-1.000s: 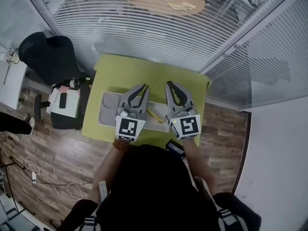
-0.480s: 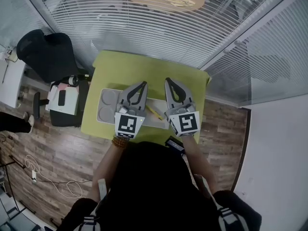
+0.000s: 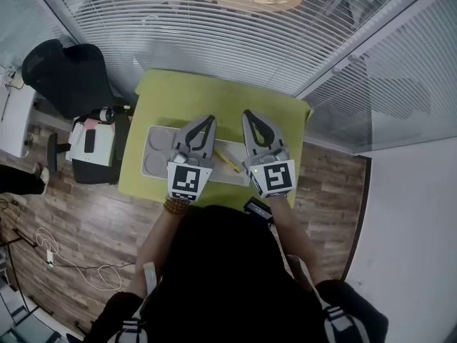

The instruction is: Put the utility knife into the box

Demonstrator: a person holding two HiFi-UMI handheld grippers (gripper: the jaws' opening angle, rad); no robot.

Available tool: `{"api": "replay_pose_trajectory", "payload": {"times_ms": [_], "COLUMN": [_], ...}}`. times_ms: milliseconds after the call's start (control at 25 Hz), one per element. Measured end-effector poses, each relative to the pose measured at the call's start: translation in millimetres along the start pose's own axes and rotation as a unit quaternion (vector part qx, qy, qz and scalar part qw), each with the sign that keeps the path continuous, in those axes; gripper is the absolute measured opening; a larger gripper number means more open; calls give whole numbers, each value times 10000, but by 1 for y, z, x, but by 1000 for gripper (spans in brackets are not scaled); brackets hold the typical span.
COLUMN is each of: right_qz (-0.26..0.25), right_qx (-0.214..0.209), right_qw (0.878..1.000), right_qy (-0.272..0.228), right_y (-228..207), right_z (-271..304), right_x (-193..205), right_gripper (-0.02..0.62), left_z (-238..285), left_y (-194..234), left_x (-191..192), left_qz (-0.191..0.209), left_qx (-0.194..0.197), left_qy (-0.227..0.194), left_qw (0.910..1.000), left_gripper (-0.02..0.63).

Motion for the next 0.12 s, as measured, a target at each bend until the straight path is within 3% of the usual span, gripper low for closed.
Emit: {"api": "replay_pose_trajectory", "payload": {"times_ms": [120], "right_qz": [-4], "right_qx": [-21], "right_qw": [10000], "right_qy": [24], "right_y": [0], "right_z": [-1], "right_x": [1], "right_gripper": [-2], "left_z": [-1], "left_y": [-1], "left_x": [2], "left_qz": [-4], "left_qx": [-9], "left_qy": [29], "left_qw": [10000], "left_gripper": [12]}}
Point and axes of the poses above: the fingertips, and each gripper's own axes: z forward along the fingers, y to its left, x out of its underside, the point moved 5 cm from there along -z, backward along the fingers, and after that the axes turned 10 degrees about -x, right-handed, at the moved point
